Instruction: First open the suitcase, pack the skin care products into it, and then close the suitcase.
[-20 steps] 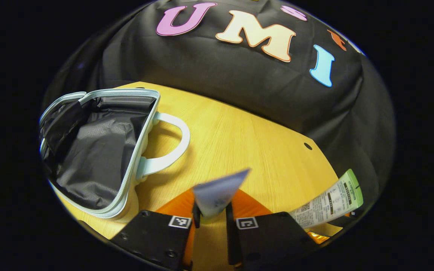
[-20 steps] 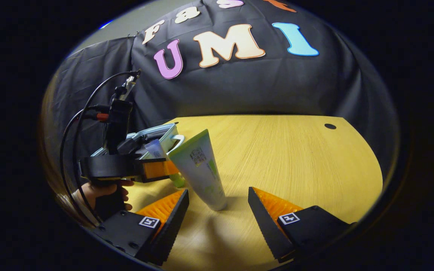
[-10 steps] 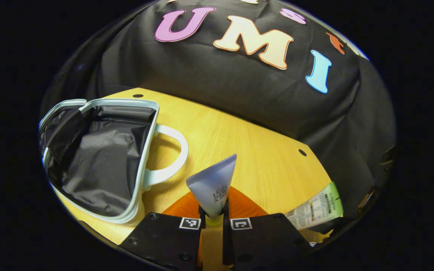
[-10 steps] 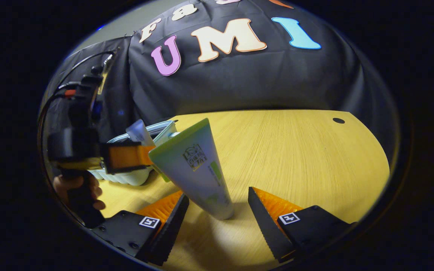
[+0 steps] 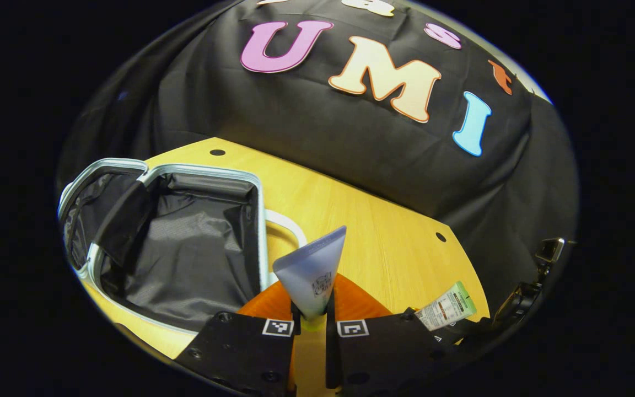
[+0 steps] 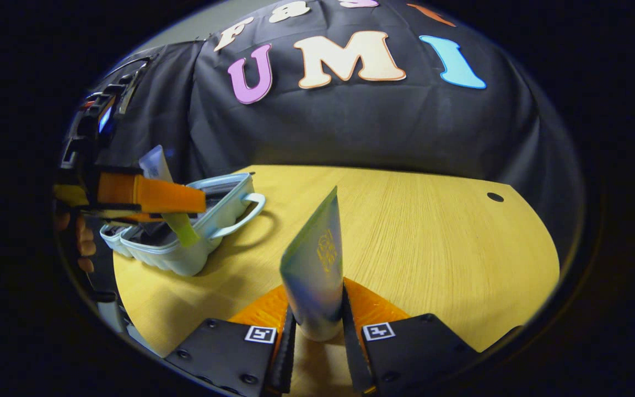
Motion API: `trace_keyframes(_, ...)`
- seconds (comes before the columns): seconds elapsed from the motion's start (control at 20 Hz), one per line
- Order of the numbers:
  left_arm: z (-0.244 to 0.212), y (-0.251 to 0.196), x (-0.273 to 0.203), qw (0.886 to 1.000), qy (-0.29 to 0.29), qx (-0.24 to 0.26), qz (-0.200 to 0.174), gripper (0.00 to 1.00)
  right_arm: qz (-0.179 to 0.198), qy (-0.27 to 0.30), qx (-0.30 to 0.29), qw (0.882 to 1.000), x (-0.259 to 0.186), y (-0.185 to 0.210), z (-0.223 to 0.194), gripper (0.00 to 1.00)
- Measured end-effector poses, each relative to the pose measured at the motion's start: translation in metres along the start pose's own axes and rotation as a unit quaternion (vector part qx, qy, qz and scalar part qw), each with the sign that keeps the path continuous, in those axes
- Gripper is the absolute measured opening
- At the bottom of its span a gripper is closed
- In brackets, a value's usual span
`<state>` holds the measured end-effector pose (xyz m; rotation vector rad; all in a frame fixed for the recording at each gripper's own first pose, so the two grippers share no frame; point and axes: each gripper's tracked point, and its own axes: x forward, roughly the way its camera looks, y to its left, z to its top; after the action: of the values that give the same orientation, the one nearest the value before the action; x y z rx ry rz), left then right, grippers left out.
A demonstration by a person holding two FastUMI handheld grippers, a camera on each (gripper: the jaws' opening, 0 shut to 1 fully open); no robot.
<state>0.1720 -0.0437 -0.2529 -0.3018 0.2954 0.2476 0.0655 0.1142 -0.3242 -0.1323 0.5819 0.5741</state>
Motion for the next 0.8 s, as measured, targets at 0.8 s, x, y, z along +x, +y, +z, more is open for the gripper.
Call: trace_keyframes(0.8, -0.013, 0.149, -0.018, 0.957, 0.291, 0.005, 0.005, 0.14, 0.087, 0.053, -0.006, 0.995, 0.000, 0.190, 0.104, 0.38)
